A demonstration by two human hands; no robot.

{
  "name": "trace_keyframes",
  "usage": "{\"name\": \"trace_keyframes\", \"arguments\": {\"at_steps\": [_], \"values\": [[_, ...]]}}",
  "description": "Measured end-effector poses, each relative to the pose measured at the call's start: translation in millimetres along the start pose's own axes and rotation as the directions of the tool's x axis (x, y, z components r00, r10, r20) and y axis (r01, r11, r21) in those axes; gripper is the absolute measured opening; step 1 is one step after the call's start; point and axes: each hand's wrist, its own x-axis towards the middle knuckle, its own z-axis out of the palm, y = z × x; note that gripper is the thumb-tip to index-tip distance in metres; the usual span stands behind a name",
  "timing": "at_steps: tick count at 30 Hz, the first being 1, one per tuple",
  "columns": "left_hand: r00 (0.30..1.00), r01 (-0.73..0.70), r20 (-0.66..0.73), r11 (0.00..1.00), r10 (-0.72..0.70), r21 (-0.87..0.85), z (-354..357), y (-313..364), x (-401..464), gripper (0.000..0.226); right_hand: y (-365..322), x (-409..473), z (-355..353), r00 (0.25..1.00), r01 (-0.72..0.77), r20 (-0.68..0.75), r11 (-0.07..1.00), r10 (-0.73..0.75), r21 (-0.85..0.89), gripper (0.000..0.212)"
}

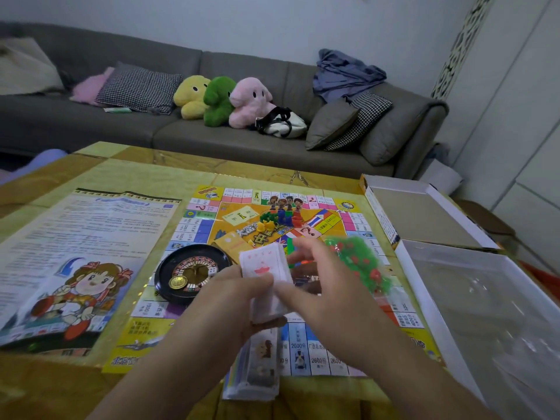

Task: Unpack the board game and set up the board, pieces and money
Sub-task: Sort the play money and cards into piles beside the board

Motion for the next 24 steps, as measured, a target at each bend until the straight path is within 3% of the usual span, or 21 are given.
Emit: {"name": "trace_keyframes", "arguments": {"at_steps": [3, 7, 10, 13, 16, 18, 24], "values": [[0.998, -0.048, -0.043, 0.999, 0.049, 0.004, 6, -4, -1, 0.025, -1, -1, 13, 0.995, 0.01, -0.095, 0.99, -0.024, -0.143, 0.014], [0.997, -0.016, -0.072, 0.999, 0.019, 0.038, 18, 3, -10, 0.027, -3, -5, 24, 0.995, 0.03, -0.091, 0.979, -0.05, -0.204, 0.025], [0.998, 0.012, -0.059, 1.0, -0.011, 0.022, 23, 11, -16, 0.014, 0, -3, 16, 0.988, -0.022, -0.154, 0.999, 0.016, -0.042, 0.02], [0.999, 0.028, -0.022, 0.999, -0.027, 0.047, 25, 14, -18, 0.017, 0, -1, 1, 0.982, -0.138, -0.119, 0.987, 0.147, 0.082, 0.024], [0.993, 0.035, -0.115, 0.993, -0.022, 0.112, 15, 21, -13, 0.031, 14, 10, -20, 0.94, -0.22, -0.262, 0.975, 0.22, 0.03, 0.026], [0.975, -0.008, -0.219, 0.985, 0.047, 0.173, 2, 25, -9, 0.024, 28, 16, -32, 0.902, -0.307, -0.318, 0.952, 0.293, 0.005, 0.025], [0.943, -0.028, -0.32, 0.98, 0.09, 0.195, -18, 31, -7, 0.015, 58, 26, -21, 0.876, -0.461, -0.207, 0.882, 0.435, -0.098, 0.025]]}}
